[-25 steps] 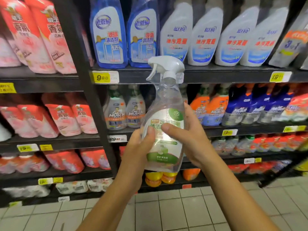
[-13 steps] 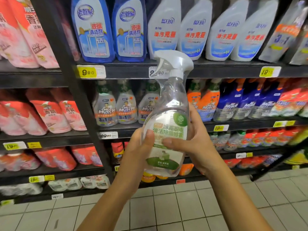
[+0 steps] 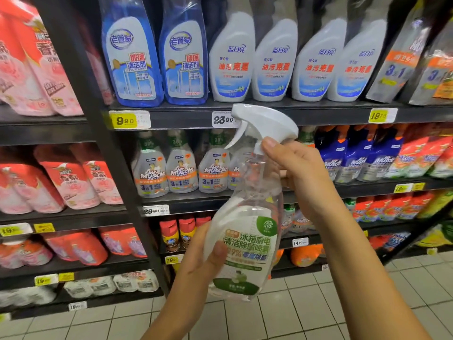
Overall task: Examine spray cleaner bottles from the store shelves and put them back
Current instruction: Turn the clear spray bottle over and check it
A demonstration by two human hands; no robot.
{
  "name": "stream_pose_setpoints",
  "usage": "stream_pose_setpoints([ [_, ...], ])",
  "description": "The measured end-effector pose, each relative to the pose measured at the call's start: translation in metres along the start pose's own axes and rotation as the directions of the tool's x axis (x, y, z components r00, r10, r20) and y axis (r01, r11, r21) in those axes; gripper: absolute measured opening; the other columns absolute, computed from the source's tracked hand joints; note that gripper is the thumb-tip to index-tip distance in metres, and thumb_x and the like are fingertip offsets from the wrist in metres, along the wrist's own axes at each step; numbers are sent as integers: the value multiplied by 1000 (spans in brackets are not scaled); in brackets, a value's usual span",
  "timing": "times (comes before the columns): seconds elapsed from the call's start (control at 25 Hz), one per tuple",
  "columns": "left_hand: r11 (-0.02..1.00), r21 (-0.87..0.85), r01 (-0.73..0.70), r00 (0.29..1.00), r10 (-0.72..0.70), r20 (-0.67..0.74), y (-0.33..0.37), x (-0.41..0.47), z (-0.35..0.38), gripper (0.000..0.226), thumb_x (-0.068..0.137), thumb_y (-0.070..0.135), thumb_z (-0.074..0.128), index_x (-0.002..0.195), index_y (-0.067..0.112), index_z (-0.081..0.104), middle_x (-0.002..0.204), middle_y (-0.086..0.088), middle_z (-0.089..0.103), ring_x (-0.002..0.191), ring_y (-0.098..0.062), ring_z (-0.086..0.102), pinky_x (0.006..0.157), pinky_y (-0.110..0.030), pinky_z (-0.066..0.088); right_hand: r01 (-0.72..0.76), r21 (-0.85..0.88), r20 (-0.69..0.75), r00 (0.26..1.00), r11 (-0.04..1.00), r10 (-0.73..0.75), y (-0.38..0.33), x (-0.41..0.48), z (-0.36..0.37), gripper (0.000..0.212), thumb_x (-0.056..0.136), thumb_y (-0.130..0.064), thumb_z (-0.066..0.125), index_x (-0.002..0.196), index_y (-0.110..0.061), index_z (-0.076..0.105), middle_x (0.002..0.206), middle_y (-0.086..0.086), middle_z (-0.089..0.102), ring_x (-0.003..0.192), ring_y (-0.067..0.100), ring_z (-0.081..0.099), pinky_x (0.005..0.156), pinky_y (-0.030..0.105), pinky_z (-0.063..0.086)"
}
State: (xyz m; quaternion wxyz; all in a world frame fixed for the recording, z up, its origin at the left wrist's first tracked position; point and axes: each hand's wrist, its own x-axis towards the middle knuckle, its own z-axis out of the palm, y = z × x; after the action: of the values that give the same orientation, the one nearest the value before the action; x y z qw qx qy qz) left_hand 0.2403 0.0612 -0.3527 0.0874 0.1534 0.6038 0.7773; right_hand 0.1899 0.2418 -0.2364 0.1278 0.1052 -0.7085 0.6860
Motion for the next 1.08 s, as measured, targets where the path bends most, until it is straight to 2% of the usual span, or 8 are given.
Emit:
stream_pose_setpoints([
  [0.12, 1000, -8, 22, 999, -21, 30, -4, 3, -1, 59, 65, 71, 69, 118, 48, 58, 119, 6, 67, 108, -14, 65, 78, -22, 55, 47, -23, 50, 998, 999, -45, -8, -1, 0, 44, 89, -37, 52, 46, -27, 59, 48, -16, 51, 46, -1, 47, 49, 16, 40],
  [0.2, 1000, 0, 24, 999, -24, 43, -5, 7, -3, 60, 63, 70, 71, 118, 49, 58, 118, 8, 66, 108, -13, 64, 77, -24, 55, 26, -31, 82, 996, 999, -23, -12, -1, -1, 49, 91, -45, 42, 49, -32, 63, 45, -18, 44, 44, -2, 37, 49, 17, 32],
  [0.36, 1000, 20, -13, 998, 12, 57, -7, 10, -8, 60, 64, 64, 74, 119, 49, 54, 119, 15, 61, 110, -9, 62, 78, -24, 56, 119, -39, 188, 976, 992, -109, -12, -10, 1, 41, 93, -53, 42, 71, -40, 73, 56, -22, 60, 52, -6, 54, 54, 4, 39],
  [0.44, 999, 35, -41, 998, 39, 57, -8, 13, -10, 60, 64, 60, 77, 118, 49, 54, 118, 16, 60, 110, -8, 61, 78, -24, 56, 144, -37, 209, 969, 989, -134, -10, -15, 1, 41, 81, -61, 45, 81, -32, 72, 74, -21, 70, 69, -6, 64, 64, 6, 46],
  [0.56, 997, 58, -54, 997, 51, 55, -9, 19, -15, 60, 62, 56, 79, 116, 49, 54, 118, 13, 57, 111, -9, 58, 81, -23, 53, 175, -85, 257, 955, 981, -148, -6, -18, -2, 53, 79, -67, 49, 102, -22, 65, 95, -20, 72, 92, -2, 66, 78, 14, 50],
  [0.76, 980, 129, -152, 987, 145, 67, -16, 25, -23, 53, 80, 18, 67, 115, 54, 51, 117, 31, 54, 110, 5, 54, 82, -12, 50, 148, 1, 313, 939, 989, -141, -4, -27, -6, 58, 76, -61, 63, 112, -15, 62, 103, -14, 72, 100, 7, 66, 83, 21, 51],
  [0.96, 939, 238, -249, 959, 274, -76, -30, 31, -23, 54, 79, 24, 64, 120, 53, 47, 125, 21, 51, 118, -4, 50, 88, -17, 49, 29, 280, 166, 983, 960, -78, 0, -46, 22, 79, 60, -43, 84, 126, -15, 52, 115, 11, 65, 101, 19, 63, 82, 28, 52],
  [1.08, 920, 320, -225, 940, 291, -179, -39, 32, -21, 67, 81, 9, 65, 116, 62, 45, 122, 12, 54, 111, -1, 55, 81, -10, 48, 11, 342, -8, 1000, 939, -9, -1, -58, 42, 79, 55, -28, 77, 128, -25, 45, 106, 1, 64, 85, 4, 64, 70, 19, 52],
])
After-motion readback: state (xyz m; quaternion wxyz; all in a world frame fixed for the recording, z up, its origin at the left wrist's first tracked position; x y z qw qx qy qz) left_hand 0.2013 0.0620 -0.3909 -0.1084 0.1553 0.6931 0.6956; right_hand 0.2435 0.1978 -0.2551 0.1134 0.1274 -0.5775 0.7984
